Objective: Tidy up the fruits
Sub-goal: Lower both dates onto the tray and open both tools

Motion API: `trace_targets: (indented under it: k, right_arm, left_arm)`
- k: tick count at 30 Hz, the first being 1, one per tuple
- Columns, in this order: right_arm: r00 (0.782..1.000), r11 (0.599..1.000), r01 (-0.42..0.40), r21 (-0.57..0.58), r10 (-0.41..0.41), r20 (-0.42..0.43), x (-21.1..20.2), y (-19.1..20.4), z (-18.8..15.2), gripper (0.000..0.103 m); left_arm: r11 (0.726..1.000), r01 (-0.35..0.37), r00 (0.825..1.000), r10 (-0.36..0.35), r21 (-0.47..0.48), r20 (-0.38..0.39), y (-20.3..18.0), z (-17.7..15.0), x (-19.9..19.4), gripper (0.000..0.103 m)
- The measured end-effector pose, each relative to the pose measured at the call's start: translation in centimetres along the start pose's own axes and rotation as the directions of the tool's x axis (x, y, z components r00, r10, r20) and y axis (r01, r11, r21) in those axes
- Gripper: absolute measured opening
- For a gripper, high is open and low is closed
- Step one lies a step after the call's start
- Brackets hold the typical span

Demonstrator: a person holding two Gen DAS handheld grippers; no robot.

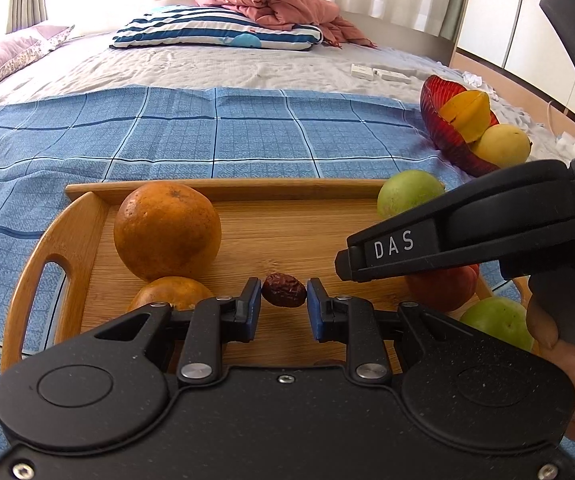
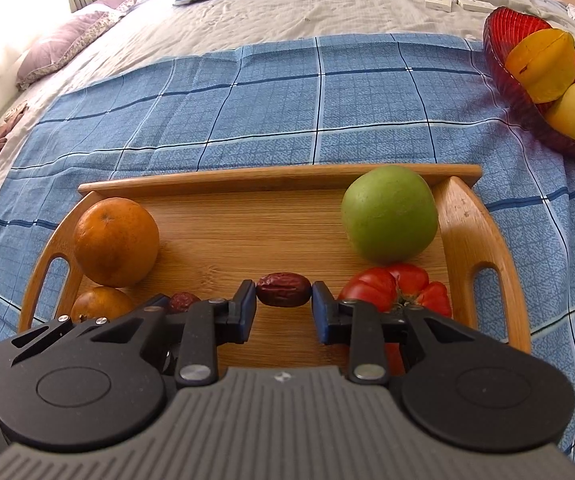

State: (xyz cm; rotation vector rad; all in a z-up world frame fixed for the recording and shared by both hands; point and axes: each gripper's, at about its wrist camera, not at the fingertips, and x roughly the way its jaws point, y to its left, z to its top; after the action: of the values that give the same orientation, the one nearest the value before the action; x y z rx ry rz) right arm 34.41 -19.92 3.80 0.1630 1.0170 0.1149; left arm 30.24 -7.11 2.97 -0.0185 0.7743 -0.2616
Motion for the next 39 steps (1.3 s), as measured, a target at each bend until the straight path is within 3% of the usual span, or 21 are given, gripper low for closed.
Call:
trace_targets:
  k: [3,22,39]
  right_arm:
    - [1.000,1.000,-0.006,-0.003,0.006,0.004,-0.1,0.0,-0.1,0.048]
    - [0.999,1.000,-0.028,-0.013,0.029,0.038,-2.3,-0.4,-0.6,0.054]
    - [0.992,0.999,-0.044,-0.031,0.047,0.114,-4.7,-0.5,-1.3,0.065]
  left_arm:
    - [1.000,0.008,1.000,-0.008,-0.008,0.000,0.1,0.0,-0.1,0.028]
    - [1.000,-0.009,1.000,0.009,0.013,0.024,-0.5,0.3,-1.8,0.051]
    - [0.999,-0.015,0.999,0.014,0.037,0.038,-1.0,0.1,-3.5,0.060]
